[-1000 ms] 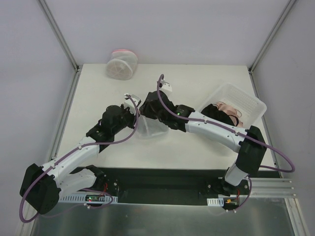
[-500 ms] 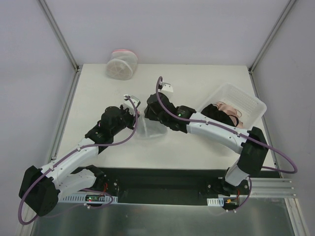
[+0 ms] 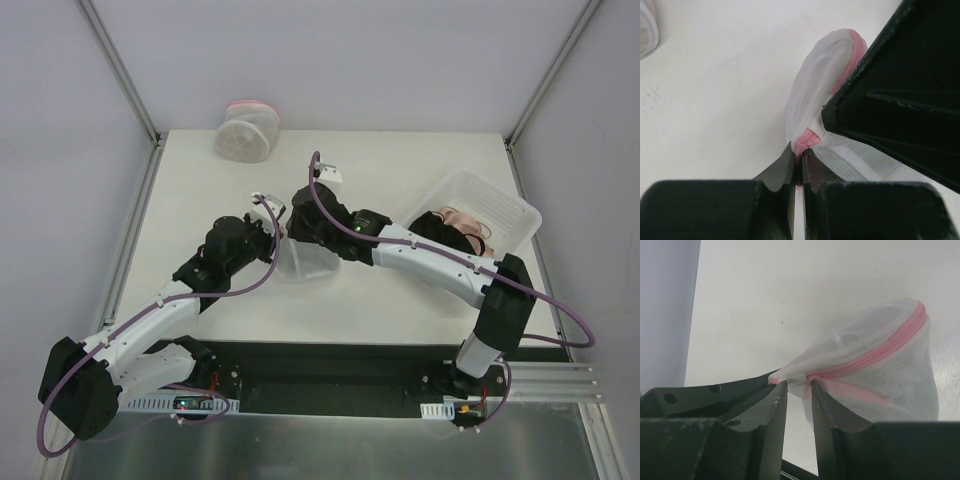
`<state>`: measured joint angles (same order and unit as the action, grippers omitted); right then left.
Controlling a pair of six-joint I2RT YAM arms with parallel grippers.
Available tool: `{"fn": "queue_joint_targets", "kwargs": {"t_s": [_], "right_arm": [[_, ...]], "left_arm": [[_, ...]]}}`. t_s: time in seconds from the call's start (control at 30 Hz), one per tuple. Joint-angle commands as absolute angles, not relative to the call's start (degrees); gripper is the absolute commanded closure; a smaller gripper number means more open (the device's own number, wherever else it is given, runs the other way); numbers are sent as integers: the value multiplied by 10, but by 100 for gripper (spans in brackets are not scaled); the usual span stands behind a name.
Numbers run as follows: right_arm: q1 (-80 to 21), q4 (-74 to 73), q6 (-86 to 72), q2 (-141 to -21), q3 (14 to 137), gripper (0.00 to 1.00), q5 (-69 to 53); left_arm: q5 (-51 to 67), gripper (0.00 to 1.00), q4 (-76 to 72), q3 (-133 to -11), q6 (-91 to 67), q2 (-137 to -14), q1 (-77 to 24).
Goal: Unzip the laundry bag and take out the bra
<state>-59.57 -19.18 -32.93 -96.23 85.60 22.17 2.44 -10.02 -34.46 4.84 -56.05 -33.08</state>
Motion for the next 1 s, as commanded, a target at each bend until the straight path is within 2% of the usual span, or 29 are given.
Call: {"fn": "queue_joint_targets", "kwargs": {"t_s": [0.0,0.17,0.5,0.6,0.73,0.97], "right_arm": [[-599,-201,-332,-962,875,70,219],[-599,-196,-355,-947,836,68,236],[-596,-190,-363,-952,844,70,232],[-596,-184,-364,-951,844,75,227],[-597,-185,-367,-946,842,97,231],[-592,-186,-358,-914,820,99,250]], "left_arm": [[23,100,-129,-342,48,-545,-338],[24,100,-130,-343,46,-553,-338],[23,100,-130,-343,48,-548,-339],[21,100,-130,-343,50,-548,-341],[19,100,-130,-343,50,-548,-342],[5,100,-126,-345,52,-555,-343]]}}
